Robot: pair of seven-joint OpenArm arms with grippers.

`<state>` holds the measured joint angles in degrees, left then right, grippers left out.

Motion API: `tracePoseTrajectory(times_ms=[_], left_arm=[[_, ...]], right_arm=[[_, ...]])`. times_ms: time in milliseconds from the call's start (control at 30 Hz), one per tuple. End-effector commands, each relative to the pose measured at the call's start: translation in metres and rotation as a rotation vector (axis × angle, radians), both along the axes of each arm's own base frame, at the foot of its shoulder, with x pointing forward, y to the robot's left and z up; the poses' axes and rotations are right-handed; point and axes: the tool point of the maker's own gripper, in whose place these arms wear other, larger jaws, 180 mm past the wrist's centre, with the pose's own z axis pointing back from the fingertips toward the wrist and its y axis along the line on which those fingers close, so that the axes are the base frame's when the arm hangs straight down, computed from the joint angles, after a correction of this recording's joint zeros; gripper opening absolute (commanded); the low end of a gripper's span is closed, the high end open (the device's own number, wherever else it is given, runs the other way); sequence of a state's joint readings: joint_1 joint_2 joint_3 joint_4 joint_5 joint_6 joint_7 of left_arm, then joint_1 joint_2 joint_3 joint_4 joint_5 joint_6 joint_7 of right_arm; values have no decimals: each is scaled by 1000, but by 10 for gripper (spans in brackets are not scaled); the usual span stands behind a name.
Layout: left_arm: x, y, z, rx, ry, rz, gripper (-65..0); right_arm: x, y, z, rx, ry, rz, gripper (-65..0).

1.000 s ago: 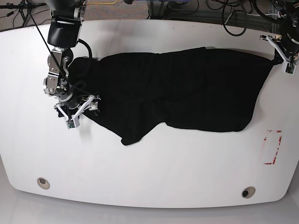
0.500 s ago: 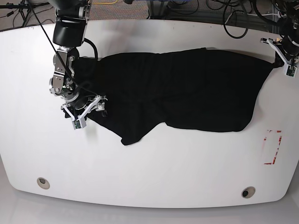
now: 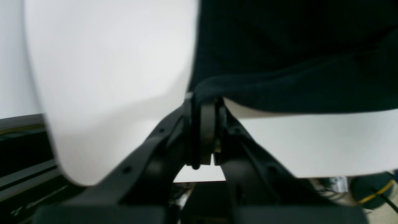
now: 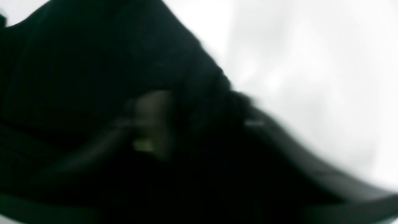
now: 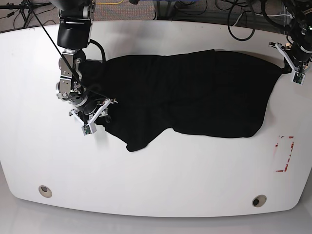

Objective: Fold the T-shirt properly

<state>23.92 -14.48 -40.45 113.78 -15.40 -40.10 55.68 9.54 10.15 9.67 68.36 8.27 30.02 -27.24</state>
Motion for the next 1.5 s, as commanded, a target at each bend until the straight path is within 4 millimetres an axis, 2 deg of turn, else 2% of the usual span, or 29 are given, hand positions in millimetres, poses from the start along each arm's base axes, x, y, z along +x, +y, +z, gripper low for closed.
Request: tracePoseTrajectory(times_ms=[0, 33, 67, 200, 400, 500, 633, 800, 900, 1033, 1067, 1267, 1367, 1467], left_arm=[[5, 1, 9, 14, -31, -13, -650], [6, 1, 10, 14, -36, -13, -650], [7, 1, 11, 14, -39, -13, -650], [12, 2, 14, 19, -52, -11, -650], [21, 2, 20, 21, -81, -10, -650], [28, 2, 24, 21, -101, -9, -650], [36, -1, 28, 19, -123, -19, -650], [57, -10, 38, 40, -163, -54, -650], [72, -6, 52, 75, -202, -46, -650], [93, -1, 74, 107, -270, -31, -650], [96, -1, 76, 110, -278, -29, -650], [126, 9, 117, 136, -360, 25, -650], [138, 17, 143, 161, -403, 45, -650], [154, 13, 165, 170, -444, 38, -650]], right_arm=[[2, -5, 1, -21, 11, 6, -572], [2, -10, 2, -32, 11, 5, -634], [1, -12, 2, -36, 12, 5, -650], [3, -16, 7, -49, 0, 6, -637], [3, -19, 34, -101, -43, 25, -650], [1, -31, 59, -151, -76, 14, -650], [2, -34, 91, -199, -130, 10, -650], [4, -33, 125, -251, -202, 22, -650], [6, -31, 144, -276, -244, 28, -650], [19, -32, 177, -302, -316, 21, -650], [20, -33, 179, -306, -319, 20, -650], [41, -47, 225, -364, -409, 4, -650], [53, -48, 249, -368, -465, -8, -650], [63, -55, 273, -387, -511, -20, -650]])
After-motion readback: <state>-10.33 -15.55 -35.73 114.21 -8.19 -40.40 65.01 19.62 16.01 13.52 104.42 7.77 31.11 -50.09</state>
